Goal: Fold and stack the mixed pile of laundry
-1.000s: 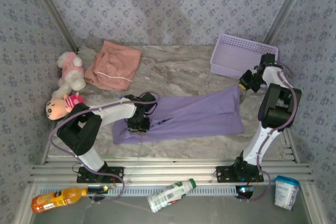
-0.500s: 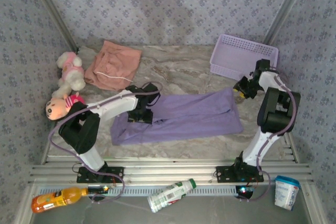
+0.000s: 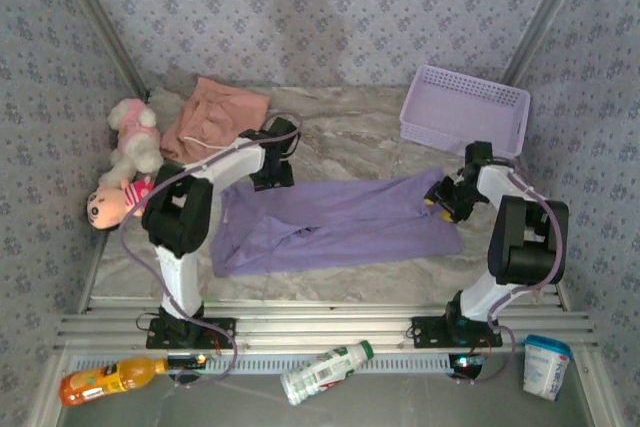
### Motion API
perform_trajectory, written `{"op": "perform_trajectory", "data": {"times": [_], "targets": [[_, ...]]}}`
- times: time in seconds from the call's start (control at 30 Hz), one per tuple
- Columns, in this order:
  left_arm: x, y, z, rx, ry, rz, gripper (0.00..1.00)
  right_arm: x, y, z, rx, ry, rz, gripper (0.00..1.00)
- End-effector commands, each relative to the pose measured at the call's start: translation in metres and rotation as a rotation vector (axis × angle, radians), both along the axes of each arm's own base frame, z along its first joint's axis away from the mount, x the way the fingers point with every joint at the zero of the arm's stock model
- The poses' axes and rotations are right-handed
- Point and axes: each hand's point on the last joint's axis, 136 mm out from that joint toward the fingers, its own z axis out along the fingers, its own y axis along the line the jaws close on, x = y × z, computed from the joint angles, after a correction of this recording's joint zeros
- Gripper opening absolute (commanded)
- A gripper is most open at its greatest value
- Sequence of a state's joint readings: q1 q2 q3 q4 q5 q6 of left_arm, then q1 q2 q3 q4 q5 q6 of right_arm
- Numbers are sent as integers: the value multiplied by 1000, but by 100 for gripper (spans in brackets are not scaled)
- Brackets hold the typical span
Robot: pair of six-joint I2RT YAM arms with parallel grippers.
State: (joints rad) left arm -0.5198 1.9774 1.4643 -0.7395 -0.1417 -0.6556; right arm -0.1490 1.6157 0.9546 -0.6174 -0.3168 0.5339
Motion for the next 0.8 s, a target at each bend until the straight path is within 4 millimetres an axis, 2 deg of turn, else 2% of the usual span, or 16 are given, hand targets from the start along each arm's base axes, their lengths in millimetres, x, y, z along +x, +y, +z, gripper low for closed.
{"op": "perform_trajectory", "data": {"times": [0.0,0.1,0.17,0.3,0.37,0.4,0.5,0.67,0.73,0.77], "targets": [[8,-9,-7,-21,13,3,53,16,3,1,57,-48,-118,57],[6,-1,-27,-21,60,33,51,26,3,0,43,-57,-119,56],[4,6,-36,-24,87,54,50,28,2,-2,36,-53,-102,51],[1,12,-42,-23,102,64,50,31,-2,2,30,-58,-89,18],[-1,15,-43,-14,103,61,50,29,-3,6,30,-57,-95,10],[-1,16,-43,-11,103,62,50,27,-5,9,25,-49,-99,9],[-3,18,-47,-3,115,57,50,16,-16,22,-50,-29,-44,10],[-8,19,-52,-2,134,59,51,12,-41,44,-284,20,102,14],[-9,19,-52,-1,137,56,52,13,-52,52,-410,52,148,26],[-9,19,-51,0,138,54,52,10,-58,52,-470,85,166,36]]}}
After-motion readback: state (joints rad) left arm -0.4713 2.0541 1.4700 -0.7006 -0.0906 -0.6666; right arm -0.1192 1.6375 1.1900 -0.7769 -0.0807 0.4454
